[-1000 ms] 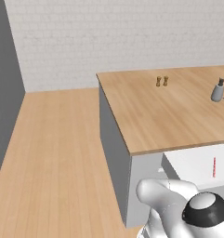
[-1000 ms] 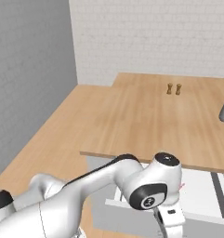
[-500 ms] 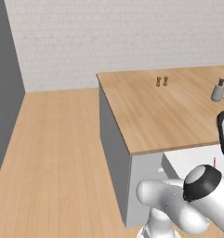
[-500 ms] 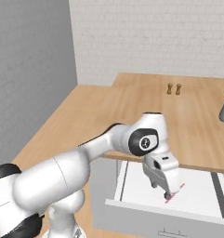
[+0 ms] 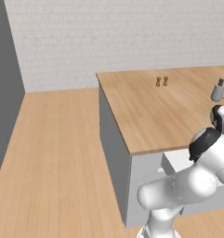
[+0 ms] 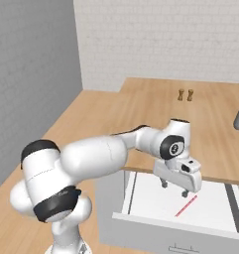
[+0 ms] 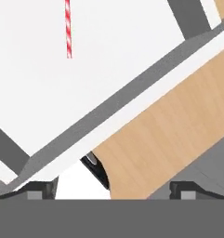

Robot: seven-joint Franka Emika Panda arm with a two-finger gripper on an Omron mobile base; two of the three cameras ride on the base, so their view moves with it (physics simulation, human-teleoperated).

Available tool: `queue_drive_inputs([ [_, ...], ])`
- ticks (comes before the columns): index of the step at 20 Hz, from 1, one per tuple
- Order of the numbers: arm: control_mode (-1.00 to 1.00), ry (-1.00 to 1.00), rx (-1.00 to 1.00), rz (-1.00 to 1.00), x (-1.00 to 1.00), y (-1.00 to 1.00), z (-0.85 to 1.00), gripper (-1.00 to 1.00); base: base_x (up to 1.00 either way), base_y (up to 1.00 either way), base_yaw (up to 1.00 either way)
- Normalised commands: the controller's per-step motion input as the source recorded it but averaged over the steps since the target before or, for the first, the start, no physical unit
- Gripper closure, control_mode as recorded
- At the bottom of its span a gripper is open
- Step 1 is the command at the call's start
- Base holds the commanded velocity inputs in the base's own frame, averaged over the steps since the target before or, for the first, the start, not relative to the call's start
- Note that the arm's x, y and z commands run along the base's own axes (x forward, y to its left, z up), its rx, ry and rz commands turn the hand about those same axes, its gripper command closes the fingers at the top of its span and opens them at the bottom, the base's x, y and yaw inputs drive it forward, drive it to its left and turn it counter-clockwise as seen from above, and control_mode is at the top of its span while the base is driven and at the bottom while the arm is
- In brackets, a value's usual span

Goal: Take a straw from the drawer in front and place it inside the glass cup on the dining counter.

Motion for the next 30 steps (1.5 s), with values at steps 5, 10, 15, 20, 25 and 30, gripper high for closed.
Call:
queue_drive_inputs([
  [5, -1.00, 0.00, 0.07, 0.18, 0.28, -0.09, -1.00, -1.00, 0.00, 0.00, 0.00],
  [10, -1.00, 0.00, 0.03, 0.11, 0.30, -0.07, -0.78, -1.00, 0.00, 0.00, 0.00],
  [15, -1.00, -0.07, 0.08, 0.13, -0.05, -0.14, -0.42, -1.00, 0.00, 0.00, 0.00],
  [20, -1.00, -0.14, 0.08, 0.10, -0.69, -0.01, -0.37, -1.00, 0.00, 0.00, 0.00],
  [25, -1.00, -0.07, 0.05, 0.08, -0.34, 0.00, -0.10, -1.00, 0.00, 0.00, 0.00],
  [30, -1.00, 0.00, 0.01, 0.05, -0.61, 0.00, 0.02, -1.00, 0.00, 0.00, 0.00],
])
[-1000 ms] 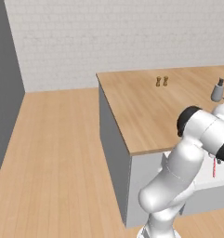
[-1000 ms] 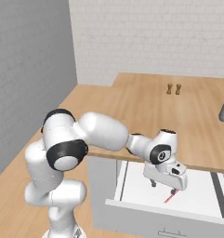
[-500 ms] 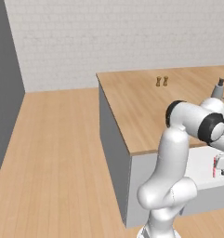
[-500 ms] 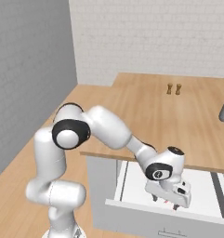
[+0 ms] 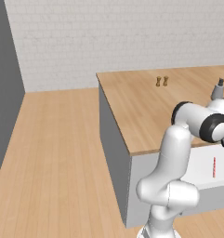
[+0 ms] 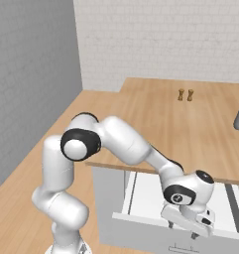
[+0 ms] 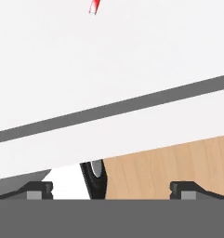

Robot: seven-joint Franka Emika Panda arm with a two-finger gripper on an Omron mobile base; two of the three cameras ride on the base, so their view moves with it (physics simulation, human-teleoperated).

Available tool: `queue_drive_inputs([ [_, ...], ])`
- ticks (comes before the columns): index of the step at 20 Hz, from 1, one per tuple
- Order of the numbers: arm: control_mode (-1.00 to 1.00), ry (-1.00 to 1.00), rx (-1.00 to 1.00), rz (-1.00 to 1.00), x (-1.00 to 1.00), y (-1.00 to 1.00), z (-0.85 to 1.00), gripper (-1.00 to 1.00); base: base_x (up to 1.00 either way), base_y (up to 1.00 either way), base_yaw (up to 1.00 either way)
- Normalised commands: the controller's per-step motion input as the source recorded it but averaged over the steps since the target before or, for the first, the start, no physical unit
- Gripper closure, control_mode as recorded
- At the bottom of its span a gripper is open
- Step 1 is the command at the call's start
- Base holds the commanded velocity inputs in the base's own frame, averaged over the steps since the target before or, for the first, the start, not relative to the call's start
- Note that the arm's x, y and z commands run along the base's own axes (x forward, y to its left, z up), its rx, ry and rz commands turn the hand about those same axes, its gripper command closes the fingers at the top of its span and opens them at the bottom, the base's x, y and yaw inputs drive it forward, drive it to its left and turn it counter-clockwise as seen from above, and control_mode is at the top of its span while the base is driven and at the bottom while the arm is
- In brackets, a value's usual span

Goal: Take a straw from the drawer in front and place it inside the glass cup on the dining counter.

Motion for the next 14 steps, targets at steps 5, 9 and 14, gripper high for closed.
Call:
queue_drive_inputs([
  [5, -1.00, -0.01, 0.03, 0.01, 0.38, 0.00, 0.74, -1.00, 0.00, 0.00, 0.00],
  [9, -1.00, 0.00, 0.05, 0.09, 1.00, 0.10, 0.42, -1.00, 0.00, 0.00, 0.00],
  [14, -1.00, 0.01, -0.02, 0.12, 0.95, 0.00, -0.68, -1.00, 0.00, 0.00, 0.00],
])
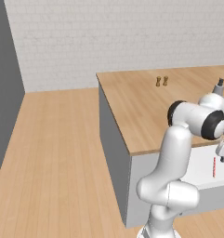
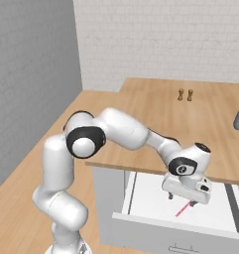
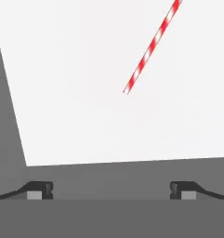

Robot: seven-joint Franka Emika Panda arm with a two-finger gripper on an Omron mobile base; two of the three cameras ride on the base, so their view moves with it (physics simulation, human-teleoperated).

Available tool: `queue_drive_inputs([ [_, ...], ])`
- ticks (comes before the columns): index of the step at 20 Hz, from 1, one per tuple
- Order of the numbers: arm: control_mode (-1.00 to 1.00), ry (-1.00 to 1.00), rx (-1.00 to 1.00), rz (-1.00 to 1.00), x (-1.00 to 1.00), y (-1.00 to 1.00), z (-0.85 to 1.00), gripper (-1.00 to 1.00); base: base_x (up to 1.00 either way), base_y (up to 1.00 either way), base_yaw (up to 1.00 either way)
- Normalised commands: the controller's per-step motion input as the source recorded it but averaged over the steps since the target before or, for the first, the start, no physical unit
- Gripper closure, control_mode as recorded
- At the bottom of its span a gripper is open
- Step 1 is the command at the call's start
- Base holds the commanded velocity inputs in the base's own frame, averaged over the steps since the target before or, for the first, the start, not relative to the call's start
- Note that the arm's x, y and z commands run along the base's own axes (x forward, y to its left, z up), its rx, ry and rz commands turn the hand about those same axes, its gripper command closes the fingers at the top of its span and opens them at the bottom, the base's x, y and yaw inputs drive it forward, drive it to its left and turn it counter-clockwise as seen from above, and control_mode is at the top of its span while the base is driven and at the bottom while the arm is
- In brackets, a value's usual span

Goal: Take a straw from the drawer in front and place it inside the glass cup on the dining counter.

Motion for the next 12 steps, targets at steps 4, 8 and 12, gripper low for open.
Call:
queue_drive_inputs([
  [4, -1.00, 0.03, -0.01, 0.16, 0.43, -0.01, -0.99, -1.00, 0.00, 0.00, 0.00],
  [8, -1.00, 0.02, 0.00, 0.09, -0.23, -0.01, -0.77, -1.00, 0.00, 0.00, 0.00],
  [12, -1.00, 0.03, 0.00, 0.02, -0.86, 0.00, -0.44, -1.00, 0.00, 0.00, 0.00],
])
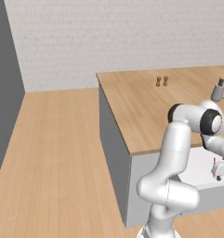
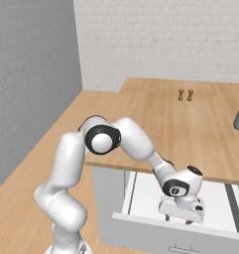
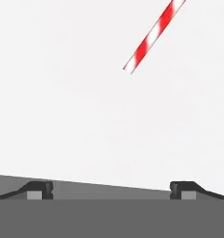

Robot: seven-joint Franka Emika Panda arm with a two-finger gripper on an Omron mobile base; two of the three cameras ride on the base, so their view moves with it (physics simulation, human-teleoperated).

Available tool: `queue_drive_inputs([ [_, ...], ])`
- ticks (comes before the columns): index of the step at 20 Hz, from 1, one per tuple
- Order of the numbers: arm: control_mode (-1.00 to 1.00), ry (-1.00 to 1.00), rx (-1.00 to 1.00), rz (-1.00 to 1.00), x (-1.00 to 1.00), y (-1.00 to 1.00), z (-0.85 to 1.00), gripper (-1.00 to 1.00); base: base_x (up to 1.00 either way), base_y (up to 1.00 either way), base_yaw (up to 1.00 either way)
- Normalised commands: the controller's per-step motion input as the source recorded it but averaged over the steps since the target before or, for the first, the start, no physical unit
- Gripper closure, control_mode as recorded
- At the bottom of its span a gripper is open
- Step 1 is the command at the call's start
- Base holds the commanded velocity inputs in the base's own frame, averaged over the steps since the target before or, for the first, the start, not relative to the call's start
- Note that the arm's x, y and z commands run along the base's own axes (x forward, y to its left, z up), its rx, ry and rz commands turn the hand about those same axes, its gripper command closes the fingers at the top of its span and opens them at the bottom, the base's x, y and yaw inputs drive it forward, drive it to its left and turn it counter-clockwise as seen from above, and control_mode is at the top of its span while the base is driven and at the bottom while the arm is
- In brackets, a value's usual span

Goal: Take a straw from the drawer in front and place it inside the glass cup on the dining counter.

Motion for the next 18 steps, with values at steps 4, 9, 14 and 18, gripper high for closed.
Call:
queue_drive_inputs([
  [4, -1.00, 0.01, 0.00, 0.00, -0.89, 0.00, -0.16, -1.00, 0.00, 0.00, 0.00],
  [9, -1.00, 0.00, 0.00, 0.00, -0.65, 0.00, 0.28, -1.00, 0.00, 0.00, 0.00],
  [14, -1.00, 0.00, 0.02, 0.00, 0.04, -0.01, 0.83, -1.00, 0.00, 0.00, 0.00],
  [18, -1.00, -0.02, 0.00, -0.01, 1.00, 0.00, 0.31, -1.00, 0.00, 0.00, 0.00],
])
